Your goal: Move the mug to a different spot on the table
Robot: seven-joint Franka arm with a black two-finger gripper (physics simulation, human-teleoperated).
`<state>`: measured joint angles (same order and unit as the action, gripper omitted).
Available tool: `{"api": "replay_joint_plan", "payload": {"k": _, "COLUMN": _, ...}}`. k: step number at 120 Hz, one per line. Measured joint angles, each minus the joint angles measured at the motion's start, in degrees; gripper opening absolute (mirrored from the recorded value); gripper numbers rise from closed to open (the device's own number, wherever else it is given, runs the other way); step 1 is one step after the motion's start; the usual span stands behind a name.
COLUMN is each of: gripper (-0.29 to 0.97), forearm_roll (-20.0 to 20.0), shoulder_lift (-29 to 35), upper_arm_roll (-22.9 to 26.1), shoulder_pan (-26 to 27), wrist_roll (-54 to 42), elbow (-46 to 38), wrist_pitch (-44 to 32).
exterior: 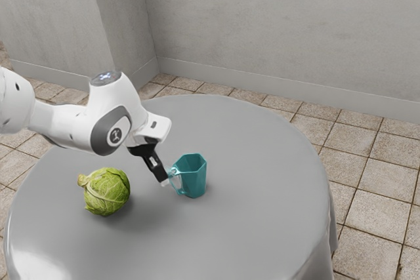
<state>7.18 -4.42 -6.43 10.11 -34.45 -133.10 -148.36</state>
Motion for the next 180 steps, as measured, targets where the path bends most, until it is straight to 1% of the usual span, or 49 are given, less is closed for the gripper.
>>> {"api": "replay_joint_plan", "payload": {"k": 16, "gripper": 0.5, "forearm_roll": 0.51, "shoulder_lift": -0.95, "upper_arm_roll": 0.02, "shoulder_pan": 1.44, "wrist_roll": -0.88, "elbow": 0.12, "wrist_pitch": -1.66}}
{"api": "replay_joint_plan", "payload": {"k": 43, "gripper": 0.4, "forearm_roll": 2.9, "shoulder_lift": -2.89, "upper_arm_roll": 0.0, "shoulder_pan": 1.2, "wrist_roll": -1.98, "elbow": 0.2, "wrist_pitch": -3.95}}
{"api": "replay_joint_plan", "payload": {"k": 82, "gripper": 0.36, "forearm_roll": 4.68, "shoulder_lift": -6.82, "upper_arm_roll": -0.01, "shoulder_pan": 1.49, "wrist_roll": -3.05, "elbow": 1.67, "wrist_pitch": -5.46}}
{"api": "replay_joint_plan", "payload": {"k": 105, "gripper": 0.34, "forearm_roll": 5.48, "shoulder_lift": -8.08, "upper_arm_roll": 0.0, "shoulder_pan": 1.65, "wrist_roll": -3.5, "elbow": 2.0, "wrist_pitch": -6.38}}
{"api": "replay_joint_plan", "payload": {"k": 131, "gripper": 0.33, "forearm_roll": 7.82, "shoulder_lift": -9.37, "upper_arm_roll": 0.01, "shoulder_pan": 2.44, "wrist_roll": -3.91, "elbow": 2.53, "wrist_pitch": -8.16}}
{"api": "replay_joint_plan", "payload": {"k": 163, "gripper": 0.21, "forearm_roll": 9.93, "shoulder_lift": -9.87, "upper_arm_roll": 0.02, "shoulder_pan": 2.55, "wrist_roll": -4.25, "elbow": 2.47, "wrist_pitch": -10.72}}
{"api": "replay_joint_plan", "payload": {"k": 180, "gripper": 0.19, "forearm_roll": 10.88, "shoulder_lift": -10.01, "upper_arm_roll": 0.01, "shoulder_pan": 2.56, "wrist_roll": -4.35, "elbow": 2.47, "wrist_pitch": -11.65}}
